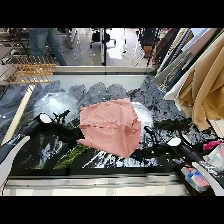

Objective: Fold the clothes and pants, and hang the long-sleeved shirts on hangers.

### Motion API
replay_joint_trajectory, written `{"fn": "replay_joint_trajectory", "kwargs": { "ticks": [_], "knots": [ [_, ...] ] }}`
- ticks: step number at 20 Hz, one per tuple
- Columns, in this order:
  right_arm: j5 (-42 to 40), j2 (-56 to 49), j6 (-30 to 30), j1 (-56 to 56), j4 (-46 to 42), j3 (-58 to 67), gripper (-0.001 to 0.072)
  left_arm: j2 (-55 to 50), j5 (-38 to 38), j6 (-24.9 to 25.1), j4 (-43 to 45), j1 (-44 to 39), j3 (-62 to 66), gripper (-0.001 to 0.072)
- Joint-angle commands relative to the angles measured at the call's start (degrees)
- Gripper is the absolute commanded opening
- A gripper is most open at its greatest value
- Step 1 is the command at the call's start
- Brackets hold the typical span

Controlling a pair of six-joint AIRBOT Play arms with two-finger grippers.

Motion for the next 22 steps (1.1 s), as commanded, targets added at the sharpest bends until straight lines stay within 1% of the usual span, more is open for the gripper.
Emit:
{"fn": "replay_joint_trajectory", "kwargs": {
  "ticks": [1, 3, 4, 5, 6, 7, 8, 9, 10, 13, 15, 16, 19, 20, 22],
  "knots": [
    [-2.73, -1.55, -1.92, 4.13, 0.17, 1.46, 0.0375, -1.64, -0.39, 0.09, -2.71, 0.07, -0.15, 0.0625],
    [-2.27, -1.53, -1.90, 4.59, 0.39, 2.62, 0.0051, -1.90, -0.31, -0.66, -2.73, 0.04, -0.13, 0.0622],
    [-1.92, -1.38, -1.88, 4.59, 0.59, 3.15, 0.0015, -2.34, 0.15, -1.90, -2.73, 0.04, -0.15, 0.0566],
    [-0.50, -1.16, -1.86, 4.59, 0.74, 3.87, 0.0015, -2.99, 0.57, -3.26, -2.71, 0.04, -0.15, 0.0484],
    [1.16, -0.81, -1.84, 4.59, 0.94, 4.59, 0.0014, -4.00, 0.98, -4.70, -2.99, 0.04, -0.13, 0.0389],
    [3.21, -0.24, -1.66, 4.59, 1.01, 5.35, 0.0014, -4.96, 0.98, -5.09, -3.96, 0.07, -0.13, 0.0276],
    [4.57, 0.42, -1.16, 4.59, 1.01, 5.86, 0.0014, -5.68, 0.81, -4.81, -5.51, 0.07, -0.13, 0.0150],
    [5.20, 1.22, -0.68, 4.59, 1.03, 6.12, 0.0014, -5.92, 0.79, -3.63, -6.88, 0.07, -0.13, 0.0079],
    [5.55, 2.32, -0.39, 4.59, 1.05, 6.16, 0.0014, -5.77, 0.39, -1.40, -8.57, 0.13, 0.02, 0.0009],
    [8.55, 6.80, 0.70, 4.59, 1.01, 6.51, 0.0014, -3.69, -4.48, 3.41, -12.04, 1.38, 2.16, 0.0007],
    [8.72, 11.61, 0.79, 4.55, 0.81, 6.62, 0.0013, -1.01, -8.48, 4.63, -11.93, 3.39, 5.29, 0.0008],
    [7.80, 13.88, 1.57, 4.55, 0.57, 6.62, 0.0013, 0.74, -8.83, 4.61, -11.93, 4.74, 6.56, 0.0008],
    [2.43, 18.95, 6.99, 4.55, 0.66, 6.64, 0.0013, 4.63, -8.96, 4.61, -11.98, 7.67, 10.05, 0.0005],
    [1.27, 19.96, 9.16, 4.55, 1.05, 6.71, 0.0013, 5.35, -10.67, 4.61, -12.24, 7.93, 11.32, 0.0005],
    [3.85, 21.73, 11.56, 4.55, 2.23, 8.74, 0.0014, 6.84, -17.09, 6.25, -14.69, 8.00, 14.84, 0.0005]
  ]
}}
